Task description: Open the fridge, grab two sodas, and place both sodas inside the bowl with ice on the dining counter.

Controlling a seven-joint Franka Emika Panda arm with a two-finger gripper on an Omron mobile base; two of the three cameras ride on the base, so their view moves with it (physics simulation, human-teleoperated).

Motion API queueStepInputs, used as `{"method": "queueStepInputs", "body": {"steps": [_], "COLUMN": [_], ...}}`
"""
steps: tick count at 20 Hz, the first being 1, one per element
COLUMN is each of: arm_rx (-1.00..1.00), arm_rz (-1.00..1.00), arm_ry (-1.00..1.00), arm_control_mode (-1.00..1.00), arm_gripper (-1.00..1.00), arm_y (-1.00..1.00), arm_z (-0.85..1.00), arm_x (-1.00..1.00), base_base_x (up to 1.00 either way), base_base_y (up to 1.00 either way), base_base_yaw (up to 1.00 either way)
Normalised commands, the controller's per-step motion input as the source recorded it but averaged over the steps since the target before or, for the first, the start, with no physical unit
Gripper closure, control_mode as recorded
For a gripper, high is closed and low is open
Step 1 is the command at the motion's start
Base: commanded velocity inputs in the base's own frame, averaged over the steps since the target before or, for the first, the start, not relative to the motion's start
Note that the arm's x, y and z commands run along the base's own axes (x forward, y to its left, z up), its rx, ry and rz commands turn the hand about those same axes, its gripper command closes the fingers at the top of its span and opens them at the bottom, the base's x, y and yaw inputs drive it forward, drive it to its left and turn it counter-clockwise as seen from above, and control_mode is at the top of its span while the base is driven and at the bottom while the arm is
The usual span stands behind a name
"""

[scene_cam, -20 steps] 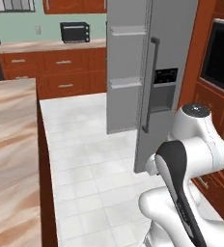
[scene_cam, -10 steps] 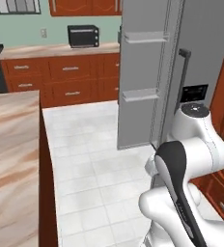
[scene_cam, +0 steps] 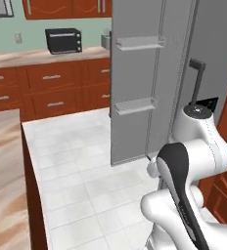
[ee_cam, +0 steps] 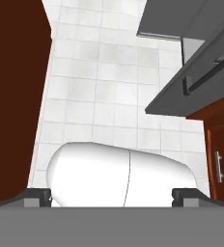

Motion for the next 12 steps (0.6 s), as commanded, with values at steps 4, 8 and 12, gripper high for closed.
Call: {"method": "queueStepInputs", "body": {"steps": [4,8,12], "arm_rx": [0.0,0.0,0.0], "arm_rz": [0.0,0.0,0.0], "arm_ry": [0.0,0.0,0.0], "arm_control_mode": [1.0,1.0,1.0], "arm_gripper": [-1.0,-1.0,-1.0], "arm_y": [0.0,0.0,0.0], "arm_z": [0.0,0.0,0.0], "arm_x": [0.0,0.0,0.0], "base_base_x": [0.5,0.48,0.41], "base_base_y": [0.33,0.48,0.64], "base_base_yaw": [-0.39,-0.43,-0.41]}}
